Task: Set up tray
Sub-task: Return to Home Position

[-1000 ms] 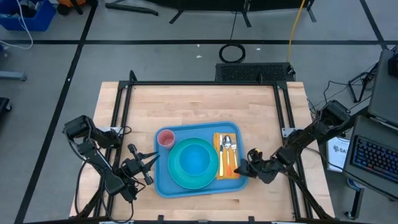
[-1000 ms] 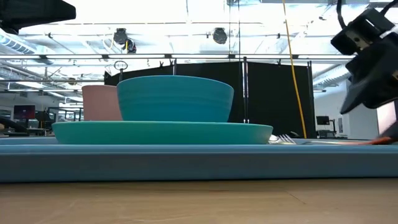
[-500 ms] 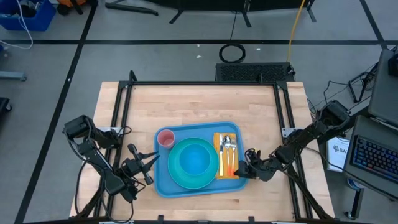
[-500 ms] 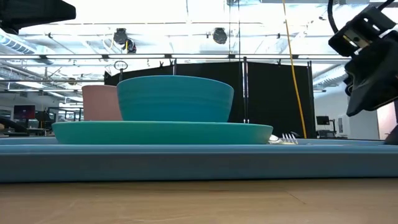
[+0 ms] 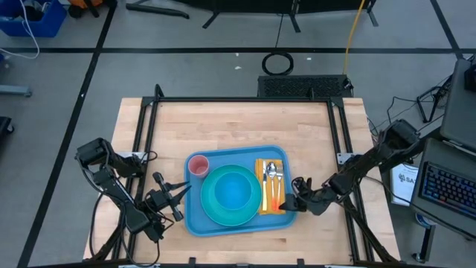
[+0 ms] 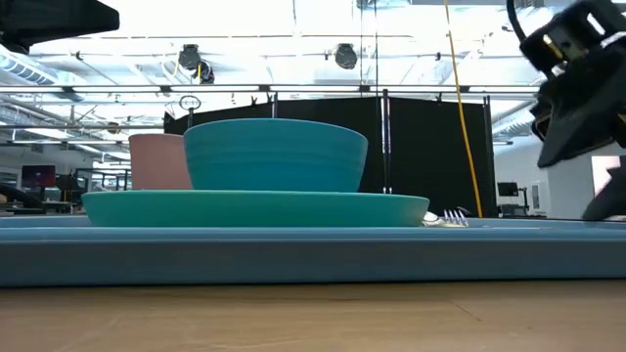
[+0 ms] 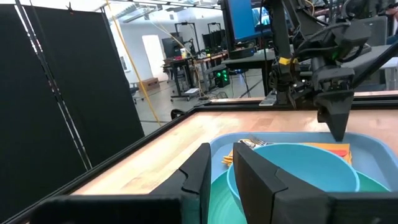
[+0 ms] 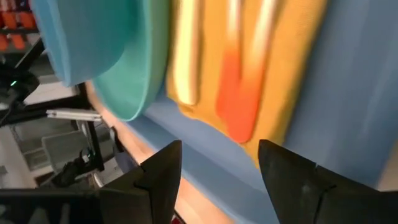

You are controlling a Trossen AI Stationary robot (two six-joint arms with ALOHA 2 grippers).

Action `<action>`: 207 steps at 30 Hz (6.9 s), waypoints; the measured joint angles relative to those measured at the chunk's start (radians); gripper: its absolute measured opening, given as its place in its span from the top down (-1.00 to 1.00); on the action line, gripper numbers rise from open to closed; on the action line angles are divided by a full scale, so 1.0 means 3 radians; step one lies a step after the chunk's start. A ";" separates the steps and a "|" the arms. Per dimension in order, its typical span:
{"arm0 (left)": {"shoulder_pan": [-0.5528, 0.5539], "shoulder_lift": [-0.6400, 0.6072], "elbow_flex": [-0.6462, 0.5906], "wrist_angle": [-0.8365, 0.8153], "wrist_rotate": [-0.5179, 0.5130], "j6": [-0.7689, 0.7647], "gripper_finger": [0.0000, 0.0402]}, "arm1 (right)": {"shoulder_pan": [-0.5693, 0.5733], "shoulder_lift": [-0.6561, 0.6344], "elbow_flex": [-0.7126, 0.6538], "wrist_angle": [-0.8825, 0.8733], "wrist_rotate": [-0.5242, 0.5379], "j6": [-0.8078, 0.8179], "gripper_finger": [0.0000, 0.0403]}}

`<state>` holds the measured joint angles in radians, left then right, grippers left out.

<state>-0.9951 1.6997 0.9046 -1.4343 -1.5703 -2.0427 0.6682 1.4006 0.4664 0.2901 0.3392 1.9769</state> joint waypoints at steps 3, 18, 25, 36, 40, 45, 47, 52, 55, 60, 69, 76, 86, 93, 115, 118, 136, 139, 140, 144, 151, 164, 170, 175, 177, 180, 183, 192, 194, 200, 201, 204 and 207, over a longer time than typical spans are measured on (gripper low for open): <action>0.0000 0.0000 0.0000 -0.0001 0.0000 0.0005 0.64 | 0.0001 -0.0096 -0.0001 -0.0012 0.0069 -0.0191 0.00; 0.0201 -0.0001 0.0000 -0.0002 0.0079 0.0034 0.64 | -0.0044 -0.0407 -0.0001 0.0136 0.1054 -0.1735 0.00; 0.0374 -0.0001 0.0000 -0.0017 0.0437 0.0161 0.64 | -0.0153 -0.0407 -0.0001 0.0586 0.1045 -0.3195 0.28; 0.0371 -0.0212 0.0033 -0.0277 0.0001 -0.0128 0.98 | -0.0705 -0.0406 -0.0001 0.0957 0.0467 -0.4652 0.99; 0.0370 -0.0464 0.0033 -0.0277 -0.0003 -0.0064 0.99 | -0.0949 -0.0433 -0.0001 0.1193 0.0157 -0.5160 1.00; 0.0380 -0.0809 0.0033 -0.0277 -0.0005 0.0132 0.99 | -0.1331 -0.0525 -0.0001 0.1340 -0.0201 -0.5556 1.00; 0.0407 -0.0945 0.0033 -0.0275 -0.0005 0.0246 0.99 | -0.1518 -0.0579 -0.0001 0.1342 -0.0358 -0.5677 1.00; 0.0591 -0.1207 0.0103 -0.0214 -0.0005 0.0369 0.99 | -0.1956 -0.0716 -0.0001 0.1456 -0.0804 -0.5846 1.00; 0.0678 -0.1213 0.0317 0.0013 0.0003 0.0744 0.99 | -0.2167 -0.0786 -0.0001 0.1575 -0.1033 -0.5848 1.00; 0.0677 -0.1084 0.0773 0.1350 0.0055 0.2660 1.00 | -0.2302 -0.0884 -0.0001 0.1638 -0.1232 -0.5848 1.00; 0.1121 -0.1238 0.1068 0.4205 0.1742 0.6472 1.00 | -0.2501 -0.0931 0.0108 0.1602 -0.1578 -0.5951 1.00; 0.1906 -0.1628 0.1079 0.4507 0.2723 0.7313 1.00 | -0.2708 -0.0955 0.0236 0.1541 -0.1955 -0.5949 1.00; 0.3135 -0.2306 0.0875 0.3776 0.4018 0.6979 0.99 | -0.2937 -0.1382 0.0591 0.0803 -0.2097 -0.6105 1.00; 0.3255 -0.3305 0.0067 0.4224 0.4191 0.6984 0.99 | -0.3010 -0.2284 0.0590 -0.0230 -0.2001 -0.6108 1.00; 0.3263 -0.5235 -0.1450 0.4108 0.4156 0.6704 0.98 | -0.3007 -0.3815 0.0283 -0.1629 -0.2012 -0.6054 1.00; 0.3263 -0.5393 -0.1503 0.3971 0.4154 0.6647 0.93 | -0.3007 -0.4017 0.0102 -0.1628 -0.2015 -0.6055 1.00; 0.3263 -0.5643 -0.1667 0.3422 0.4151 0.6694 0.84 | -0.3007 -0.4640 -0.1020 -0.1351 -0.1999 -0.6338 1.00; 0.3262 -0.5622 -0.1667 0.3384 0.3998 0.6528 0.85 | -0.3010 -0.4638 -0.1134 -0.1334 -0.1903 -0.6354 1.00; 0.3263 -0.5623 -0.1667 0.3346 0.3936 0.6474 0.86 | -0.3010 -0.4640 -0.1154 -0.1316 -0.1895 -0.6357 1.00; 0.3263 -0.5622 -0.1666 0.3107 0.3733 0.6608 0.92 | -0.3010 -0.4640 -0.1187 -0.1283 -0.1694 -0.6403 1.00; 0.3262 -0.5622 -0.1666 0.3039 0.3745 0.6877 0.96 | -0.3010 -0.4635 -0.1203 -0.1201 -0.1034 -0.6257 1.00; 0.3262 -0.5620 -0.1666 0.3041 0.3745 0.6881 0.72 | -0.3010 -0.4635 -0.1203 -0.1203 -0.1045 -0.6304 1.00; 0.3263 -0.5620 -0.1664 0.3041 0.3745 0.6881 0.73 | -0.3010 -0.4635 -0.1203 -0.1204 -0.1045 -0.6305 1.00; 0.3262 -0.5620 -0.1663 0.3041 0.3745 0.6881 0.73 | -0.3010 -0.4635 -0.1204 -0.1204 -0.1045 -0.6305 1.00; 0.3263 -0.5620 -0.1663 0.3042 0.3745 0.6881 0.71 | -0.3010 -0.4635 -0.1204 -0.1204 -0.1045 -0.6305 1.00; 0.3263 -0.5620 -0.1663 0.3042 0.3745 0.6881 0.72 | -0.3010 -0.4635 -0.1204 -0.1204 -0.1045 -0.6305 1.00; 0.3262 -0.5620 -0.1663 0.3042 0.3745 0.6881 0.74 | -0.3010 -0.4635 -0.1204 -0.1204 -0.1046 -0.6305 1.00; 0.3263 -0.5620 -0.1663 0.3042 0.3745 0.6881 0.80 | -0.3010 -0.4635 -0.1204 -0.1205 -0.1046 -0.6305 1.00; 0.3262 -0.5620 -0.1663 0.3042 0.3745 0.6882 0.79 | -0.3010 -0.4635 -0.1204 -0.1205 -0.1046 -0.6305 1.00; 0.3262 -0.5620 -0.1663 0.3042 0.3745 0.6881 0.78 | -0.3010 -0.4635 -0.1204 -0.1205 -0.1046 -0.6305 1.00; 0.3263 -0.5620 -0.1663 0.3042 0.3745 0.6882 0.79 | -0.3010 -0.4635 -0.1204 -0.1205 -0.1046 -0.6305 1.00; 0.3262 -0.5620 -0.1663 0.3042 0.3745 0.6882 0.81 | -0.3010 -0.4635 -0.1204 -0.1205 -0.1046 -0.6305 1.00; 0.3262 -0.5620 -0.1663 0.3042 0.3745 0.6882 0.82 | -0.3010 -0.4635 -0.1204 -0.1205 -0.1046 -0.6305 1.00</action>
<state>-0.0164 0.0135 0.4057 -0.5217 -0.4469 0.0219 -0.2348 0.0101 0.1051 -0.0715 0.0254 0.0853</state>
